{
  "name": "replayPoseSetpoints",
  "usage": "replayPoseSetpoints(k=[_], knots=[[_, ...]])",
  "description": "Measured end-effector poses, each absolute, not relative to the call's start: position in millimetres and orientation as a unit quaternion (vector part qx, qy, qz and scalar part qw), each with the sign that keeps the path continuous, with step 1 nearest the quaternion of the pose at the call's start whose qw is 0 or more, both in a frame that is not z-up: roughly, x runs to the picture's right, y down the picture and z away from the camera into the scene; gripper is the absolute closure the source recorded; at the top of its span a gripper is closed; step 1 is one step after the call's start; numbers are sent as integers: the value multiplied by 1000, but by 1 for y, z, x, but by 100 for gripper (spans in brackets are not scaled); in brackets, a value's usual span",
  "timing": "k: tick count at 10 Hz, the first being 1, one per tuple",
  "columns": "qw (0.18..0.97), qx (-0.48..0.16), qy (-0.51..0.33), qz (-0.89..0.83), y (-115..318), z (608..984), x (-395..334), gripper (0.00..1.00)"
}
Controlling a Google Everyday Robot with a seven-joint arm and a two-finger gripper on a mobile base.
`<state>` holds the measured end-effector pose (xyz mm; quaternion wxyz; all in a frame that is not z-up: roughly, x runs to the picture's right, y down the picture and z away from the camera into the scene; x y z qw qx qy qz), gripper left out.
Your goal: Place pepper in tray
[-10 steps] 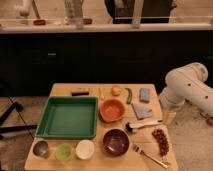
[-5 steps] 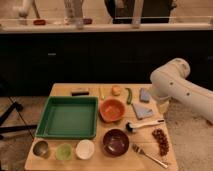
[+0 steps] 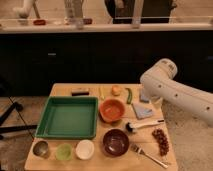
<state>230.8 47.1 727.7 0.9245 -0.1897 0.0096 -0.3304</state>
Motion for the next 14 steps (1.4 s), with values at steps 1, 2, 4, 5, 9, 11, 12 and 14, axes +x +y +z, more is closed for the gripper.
replayPoseSetpoints(k=[1,2,4,5,9,11,12,14], knots=[[925,-189,9,-331,47,728,231,20],[924,-186,9,-333,47,728,230,20],[919,-142,-2,-368,36,734,219,20],[913,-112,-13,-391,27,744,211,20],[873,-34,-66,-482,2,781,184,20],[856,-33,-91,-507,-3,799,174,20],[851,-37,-100,-514,-4,805,169,20],[843,-52,-118,-522,-1,823,166,20]])
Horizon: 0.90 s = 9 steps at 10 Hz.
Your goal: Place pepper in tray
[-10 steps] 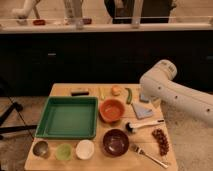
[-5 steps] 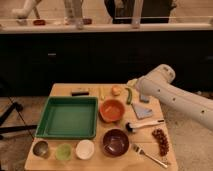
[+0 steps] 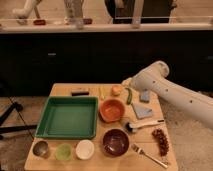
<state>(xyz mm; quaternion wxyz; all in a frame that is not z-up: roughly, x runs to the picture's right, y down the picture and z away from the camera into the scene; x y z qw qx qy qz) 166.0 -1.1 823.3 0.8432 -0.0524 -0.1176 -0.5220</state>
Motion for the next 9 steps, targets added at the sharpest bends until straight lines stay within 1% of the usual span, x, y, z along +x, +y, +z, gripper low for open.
replayPoseSetpoints(k=[4,9], knots=[[830,-86,-152,-530,-3,856,158,20],[830,-88,-152,-529,-3,857,160,20]])
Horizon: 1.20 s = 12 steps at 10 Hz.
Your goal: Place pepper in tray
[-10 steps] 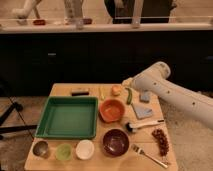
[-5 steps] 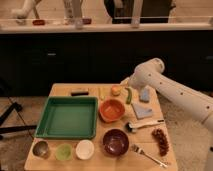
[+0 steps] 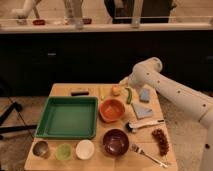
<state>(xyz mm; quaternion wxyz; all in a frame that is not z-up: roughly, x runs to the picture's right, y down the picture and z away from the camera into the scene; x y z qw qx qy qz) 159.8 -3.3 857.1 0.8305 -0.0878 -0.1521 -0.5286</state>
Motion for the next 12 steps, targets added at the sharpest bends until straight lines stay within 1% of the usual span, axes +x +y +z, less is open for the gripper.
replayPoseSetpoints(k=[3,6,12], knots=[[827,-84,-155,-534,-1,855,157,20],[812,-81,-162,-555,10,846,155,20],[806,-84,-181,-558,-4,872,150,20]])
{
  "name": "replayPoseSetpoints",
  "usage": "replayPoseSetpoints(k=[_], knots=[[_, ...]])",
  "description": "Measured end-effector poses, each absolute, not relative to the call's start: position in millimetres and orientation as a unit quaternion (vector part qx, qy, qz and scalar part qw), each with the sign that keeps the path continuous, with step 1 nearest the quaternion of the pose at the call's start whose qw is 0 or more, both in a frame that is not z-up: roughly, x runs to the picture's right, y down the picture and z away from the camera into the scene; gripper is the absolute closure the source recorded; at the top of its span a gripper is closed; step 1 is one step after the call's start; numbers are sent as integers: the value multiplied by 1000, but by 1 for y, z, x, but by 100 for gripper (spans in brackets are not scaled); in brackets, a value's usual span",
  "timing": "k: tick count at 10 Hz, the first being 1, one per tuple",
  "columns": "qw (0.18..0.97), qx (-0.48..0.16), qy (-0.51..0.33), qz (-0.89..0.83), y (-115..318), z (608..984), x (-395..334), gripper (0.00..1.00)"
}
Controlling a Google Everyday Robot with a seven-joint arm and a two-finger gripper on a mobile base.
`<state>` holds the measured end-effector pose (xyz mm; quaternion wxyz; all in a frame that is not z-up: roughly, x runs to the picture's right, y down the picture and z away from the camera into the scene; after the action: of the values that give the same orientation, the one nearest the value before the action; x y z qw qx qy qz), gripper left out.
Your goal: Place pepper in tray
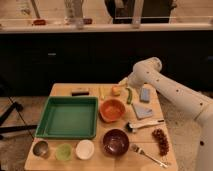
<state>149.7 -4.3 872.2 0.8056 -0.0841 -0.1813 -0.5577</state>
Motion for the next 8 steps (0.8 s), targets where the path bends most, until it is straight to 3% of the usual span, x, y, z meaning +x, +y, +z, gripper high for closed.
replayPoseSetpoints(k=[8], knots=[[814,-115,-207,-530,3,910,163,20]])
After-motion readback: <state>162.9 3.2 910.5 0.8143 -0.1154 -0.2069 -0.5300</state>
